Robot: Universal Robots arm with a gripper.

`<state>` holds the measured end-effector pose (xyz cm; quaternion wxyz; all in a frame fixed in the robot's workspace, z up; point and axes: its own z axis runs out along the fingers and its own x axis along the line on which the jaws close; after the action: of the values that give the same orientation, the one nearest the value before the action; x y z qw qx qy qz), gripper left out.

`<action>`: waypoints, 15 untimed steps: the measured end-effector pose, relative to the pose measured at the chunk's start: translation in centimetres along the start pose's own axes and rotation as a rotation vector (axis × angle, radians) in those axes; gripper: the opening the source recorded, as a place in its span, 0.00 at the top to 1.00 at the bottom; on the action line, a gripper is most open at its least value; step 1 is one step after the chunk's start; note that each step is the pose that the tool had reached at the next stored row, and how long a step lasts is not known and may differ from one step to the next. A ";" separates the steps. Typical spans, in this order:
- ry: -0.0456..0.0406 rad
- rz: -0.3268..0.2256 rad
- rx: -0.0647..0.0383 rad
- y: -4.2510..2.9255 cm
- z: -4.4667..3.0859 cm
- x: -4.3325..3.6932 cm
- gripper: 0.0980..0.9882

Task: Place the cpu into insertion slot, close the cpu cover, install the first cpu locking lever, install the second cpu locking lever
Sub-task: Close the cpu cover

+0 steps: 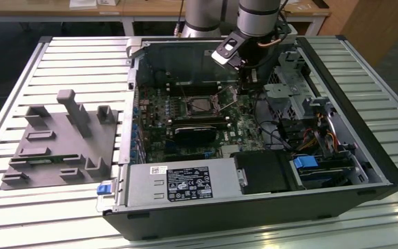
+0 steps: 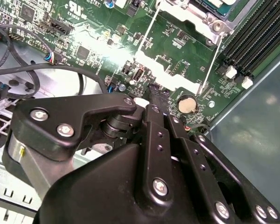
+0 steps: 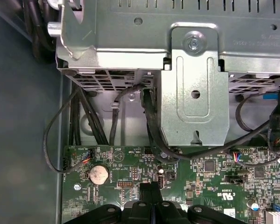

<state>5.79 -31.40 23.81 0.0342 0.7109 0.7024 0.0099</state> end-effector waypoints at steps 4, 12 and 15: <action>0.0002 -0.001 0.014 0.01 0.03 0.00 0.99; -0.0010 -0.003 0.084 0.05 0.07 0.00 0.99; -0.0010 -0.003 0.085 0.05 0.07 0.00 0.99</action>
<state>5.84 -31.39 23.75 0.0044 0.7107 0.7032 -0.0202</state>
